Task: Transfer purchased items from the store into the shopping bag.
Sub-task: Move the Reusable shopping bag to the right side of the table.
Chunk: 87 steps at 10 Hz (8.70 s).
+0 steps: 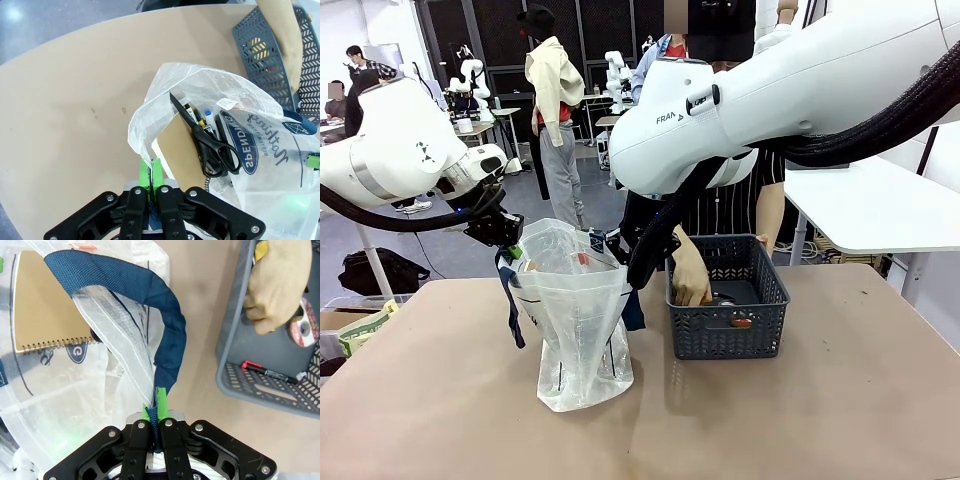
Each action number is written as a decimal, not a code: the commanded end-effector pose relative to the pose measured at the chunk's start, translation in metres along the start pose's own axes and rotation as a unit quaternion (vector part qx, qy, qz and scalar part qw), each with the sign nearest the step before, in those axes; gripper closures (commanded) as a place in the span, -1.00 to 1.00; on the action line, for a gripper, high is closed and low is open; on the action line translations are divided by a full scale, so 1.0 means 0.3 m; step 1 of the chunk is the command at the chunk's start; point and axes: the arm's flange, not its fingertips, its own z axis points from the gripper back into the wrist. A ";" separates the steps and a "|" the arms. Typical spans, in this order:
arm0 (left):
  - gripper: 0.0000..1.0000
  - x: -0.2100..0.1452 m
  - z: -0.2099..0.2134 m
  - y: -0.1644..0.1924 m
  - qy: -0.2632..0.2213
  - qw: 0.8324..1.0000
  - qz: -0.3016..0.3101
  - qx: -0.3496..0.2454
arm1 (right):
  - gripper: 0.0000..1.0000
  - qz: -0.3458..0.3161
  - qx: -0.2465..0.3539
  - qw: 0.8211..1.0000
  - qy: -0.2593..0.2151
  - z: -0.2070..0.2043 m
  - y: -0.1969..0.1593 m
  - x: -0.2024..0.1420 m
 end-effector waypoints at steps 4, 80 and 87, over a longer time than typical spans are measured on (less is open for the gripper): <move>1.00 0.000 0.002 0.002 0.000 1.000 0.000 0.000 | 1.00 0.002 0.000 1.000 0.000 0.002 0.000 0.000; 1.00 0.000 0.002 0.002 0.000 1.000 0.000 0.000 | 1.00 0.002 0.000 1.000 0.000 0.002 0.000 0.000; 1.00 -0.009 -0.009 -0.054 -0.002 0.995 -0.008 -0.102 | 1.00 0.001 0.006 1.000 -0.019 0.002 0.062 0.006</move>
